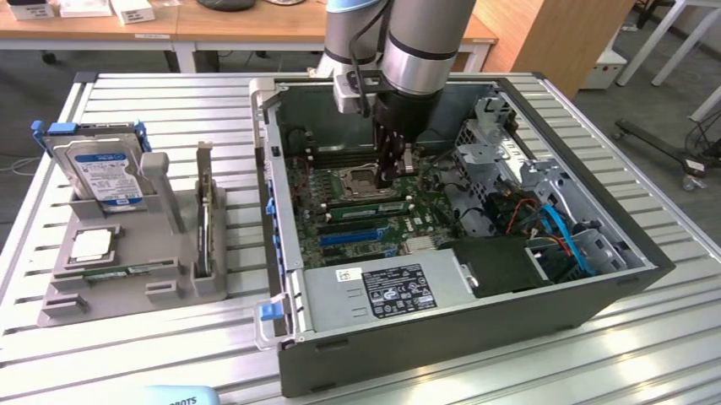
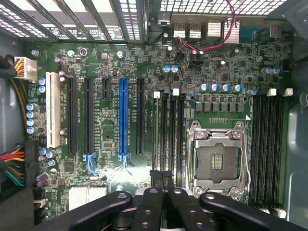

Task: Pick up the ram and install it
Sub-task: 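Press down the ram until it locks into place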

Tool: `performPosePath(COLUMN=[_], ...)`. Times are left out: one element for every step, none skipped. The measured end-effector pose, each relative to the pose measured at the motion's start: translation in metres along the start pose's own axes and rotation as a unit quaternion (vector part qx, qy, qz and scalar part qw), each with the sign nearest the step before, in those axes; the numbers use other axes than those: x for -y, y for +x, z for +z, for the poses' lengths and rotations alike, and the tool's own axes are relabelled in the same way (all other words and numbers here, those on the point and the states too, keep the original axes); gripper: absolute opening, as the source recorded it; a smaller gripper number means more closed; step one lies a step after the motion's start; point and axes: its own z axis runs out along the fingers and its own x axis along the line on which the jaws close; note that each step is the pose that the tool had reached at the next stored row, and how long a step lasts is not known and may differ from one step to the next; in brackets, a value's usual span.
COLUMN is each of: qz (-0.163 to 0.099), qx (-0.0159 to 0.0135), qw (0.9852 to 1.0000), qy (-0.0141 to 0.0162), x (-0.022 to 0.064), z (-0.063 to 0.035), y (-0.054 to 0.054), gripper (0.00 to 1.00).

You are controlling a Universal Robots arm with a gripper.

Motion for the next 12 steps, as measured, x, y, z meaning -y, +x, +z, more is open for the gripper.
performPosePath(qz=[0.0, 0.002, 0.003, 0.006, 0.01, 0.016, 0.023, 0.03, 0.036, 0.043, 0.05, 0.058], qx=[0.0, 0.0, 0.0, 0.0001, 0.0002, 0.0002, 0.0003, 0.0004, 0.0004, 0.0005, 0.0006, 0.0007], qw=[1.0, 1.0, 1.0, 1.0, 0.9999, 0.9999, 0.9997, 0.9995, 0.9993, 0.9991, 0.9987, 0.9983], qy=[0.0, 0.0, 0.0001, 0.0001, 0.0003, 0.0004, 0.0005, 0.0007, 0.0008, 0.001, 0.0011, 0.0013], x=[0.0, 0.0, 0.0, 0.0, 0.0, 0.0, 0.0001, 0.0001, 0.0, 0.0, 0.0, 0.0], z=[0.0, 0.0, 0.0, 0.0, 0.0, 0.0, 0.0, 0.0, 0.0, 0.0, 0.0, 0.0], y=[0.0, 0.0, 0.0, 0.0, 0.0, 0.0, 0.0, 0.0, 0.0, 0.0, 0.0, 0.0], gripper=[0.1, 0.1, 0.1, 0.1, 0.1, 0.1, 0.1, 0.1, 0.1, 0.1, 0.1, 0.1])
